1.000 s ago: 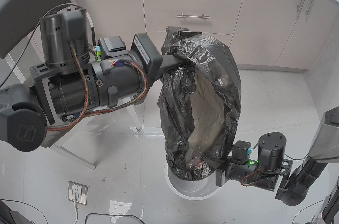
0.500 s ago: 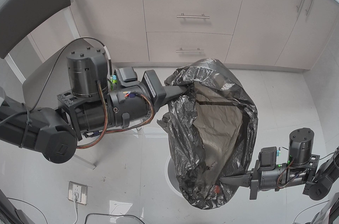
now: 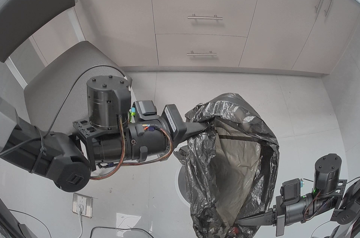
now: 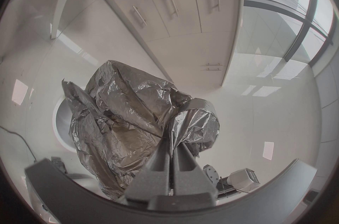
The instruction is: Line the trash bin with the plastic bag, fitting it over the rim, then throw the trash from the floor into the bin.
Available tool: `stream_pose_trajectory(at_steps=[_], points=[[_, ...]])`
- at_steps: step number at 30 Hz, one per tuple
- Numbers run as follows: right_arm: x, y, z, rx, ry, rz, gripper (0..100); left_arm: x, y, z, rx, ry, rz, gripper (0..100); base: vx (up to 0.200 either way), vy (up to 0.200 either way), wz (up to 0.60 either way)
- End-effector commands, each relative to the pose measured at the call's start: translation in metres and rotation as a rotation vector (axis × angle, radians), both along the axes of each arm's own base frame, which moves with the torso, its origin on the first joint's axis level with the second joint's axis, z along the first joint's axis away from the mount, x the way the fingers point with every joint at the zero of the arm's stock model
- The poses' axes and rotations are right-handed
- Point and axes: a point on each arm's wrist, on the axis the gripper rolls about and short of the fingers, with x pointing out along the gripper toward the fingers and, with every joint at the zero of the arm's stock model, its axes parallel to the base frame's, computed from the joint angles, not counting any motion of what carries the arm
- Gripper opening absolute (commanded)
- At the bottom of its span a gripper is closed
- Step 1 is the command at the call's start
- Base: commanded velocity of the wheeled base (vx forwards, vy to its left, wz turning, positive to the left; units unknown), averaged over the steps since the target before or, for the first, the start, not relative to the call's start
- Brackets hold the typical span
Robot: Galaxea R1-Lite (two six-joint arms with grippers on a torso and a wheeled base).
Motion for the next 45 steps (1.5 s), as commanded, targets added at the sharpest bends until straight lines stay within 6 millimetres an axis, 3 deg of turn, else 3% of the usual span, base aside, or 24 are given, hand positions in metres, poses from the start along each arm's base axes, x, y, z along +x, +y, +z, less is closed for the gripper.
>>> stream_pose_trajectory(at_steps=[1,17,30,41,45], points=[[-0.012,0.003,0.001,0.005,0.019,0.048,0,-0.009,-0.001,-0.011,0.024,0.036,-0.018,0,0.000,0.000,0.00],[-0.027,0.007,-0.007,-0.059,0.129,0.110,0,-0.017,-0.004,-0.022,0.051,0.071,-0.040,0,0.000,0.000,0.00],[-0.034,0.007,-0.014,-0.092,0.267,0.155,0,-0.013,-0.010,-0.044,0.094,0.124,-0.045,0,0.000,0.000,0.00],[-0.017,0.009,-0.029,-0.133,0.318,0.084,0,0.004,-0.022,-0.080,0.102,0.133,-0.028,0,0.000,0.000,0.00],[0.001,0.004,-0.040,-0.157,0.321,0.022,0,0.017,-0.023,-0.099,0.113,0.143,-0.010,0,0.000,0.000,0.00]])
